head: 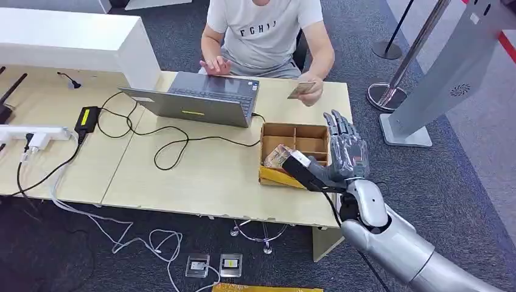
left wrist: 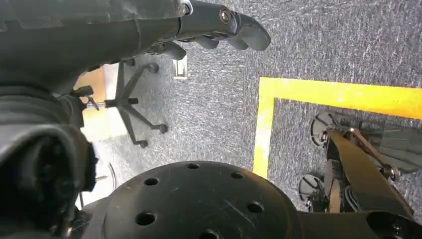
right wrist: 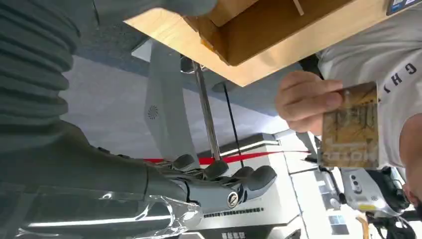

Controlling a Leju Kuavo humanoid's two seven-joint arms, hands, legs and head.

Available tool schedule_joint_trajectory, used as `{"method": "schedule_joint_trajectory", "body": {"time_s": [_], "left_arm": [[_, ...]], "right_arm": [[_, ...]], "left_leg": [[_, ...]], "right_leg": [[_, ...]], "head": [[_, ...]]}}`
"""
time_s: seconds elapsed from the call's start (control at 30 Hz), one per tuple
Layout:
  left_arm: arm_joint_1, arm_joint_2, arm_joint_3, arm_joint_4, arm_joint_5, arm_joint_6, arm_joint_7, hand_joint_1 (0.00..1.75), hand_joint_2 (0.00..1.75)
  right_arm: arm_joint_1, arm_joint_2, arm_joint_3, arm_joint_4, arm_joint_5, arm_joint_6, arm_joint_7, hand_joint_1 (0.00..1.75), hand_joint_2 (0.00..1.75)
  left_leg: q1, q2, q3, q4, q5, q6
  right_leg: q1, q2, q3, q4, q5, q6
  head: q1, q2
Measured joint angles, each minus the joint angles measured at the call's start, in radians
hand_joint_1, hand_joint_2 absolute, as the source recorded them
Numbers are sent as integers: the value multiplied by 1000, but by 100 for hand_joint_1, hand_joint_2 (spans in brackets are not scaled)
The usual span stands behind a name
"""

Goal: Pass the card to the sensor for recognition and then transmit it.

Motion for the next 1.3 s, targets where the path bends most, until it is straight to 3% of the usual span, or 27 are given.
{"method": "schedule_joint_trajectory", "body": {"time_s": [0.57, 0.93, 1.3], "left_arm": [[3, -5, 0, 0, 10, 8, 19, 0, 0], [4, -5, 0, 0, 8, 3, 20, 0, 0], [4, -5, -2, 0, -3, 2, 25, 0, 0]], "right_arm": [[71, -4, 8, -134, 31, 118, 73, 0, 175], [129, 2, 15, -137, 8, 135, 60, 0, 175], [142, 43, 15, -85, 10, 129, 31, 0, 175]], "left_leg": [[0, 0, 0, 0, 0, 0], [0, 0, 0, 0, 0, 0], [0, 0, -1, 0, 0, 0]], "right_leg": [[0, 1, -1, 0, 0, 0], [0, 1, -1, 0, 0, 0], [0, 0, 0, 0, 0, 0]], "head": [[0, 0], [0, 0], [0, 0]]}}
